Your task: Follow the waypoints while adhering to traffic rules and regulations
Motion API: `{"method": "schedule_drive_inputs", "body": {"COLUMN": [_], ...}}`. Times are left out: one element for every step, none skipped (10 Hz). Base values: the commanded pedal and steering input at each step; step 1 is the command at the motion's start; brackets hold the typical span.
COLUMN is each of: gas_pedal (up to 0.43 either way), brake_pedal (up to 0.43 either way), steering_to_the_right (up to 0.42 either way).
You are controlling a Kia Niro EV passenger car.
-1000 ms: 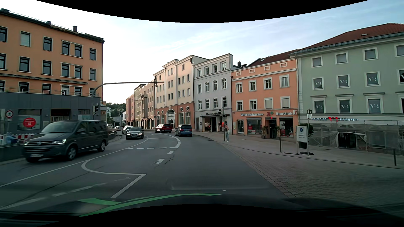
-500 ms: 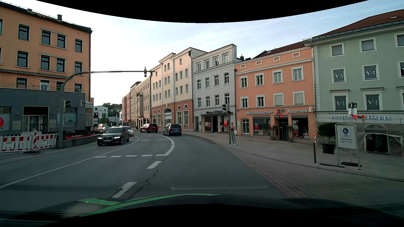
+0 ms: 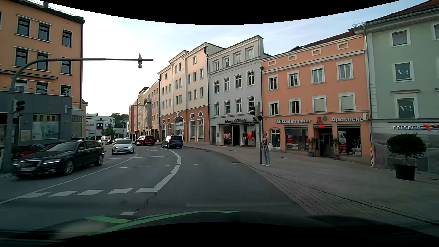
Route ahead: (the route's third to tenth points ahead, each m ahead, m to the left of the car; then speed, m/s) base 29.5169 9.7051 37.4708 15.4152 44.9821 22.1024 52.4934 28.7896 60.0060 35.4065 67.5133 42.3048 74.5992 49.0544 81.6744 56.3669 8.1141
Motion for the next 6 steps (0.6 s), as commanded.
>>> {"method": "schedule_drive_inputs", "body": {"gas_pedal": [0.118,0.118,0.118,0.118,0.118,0.118], "brake_pedal": [0.000,0.000,0.000,0.000,0.000,0.000], "steering_to_the_right": [-0.024,-0.026,-0.030,-0.036,-0.041,-0.045]}}
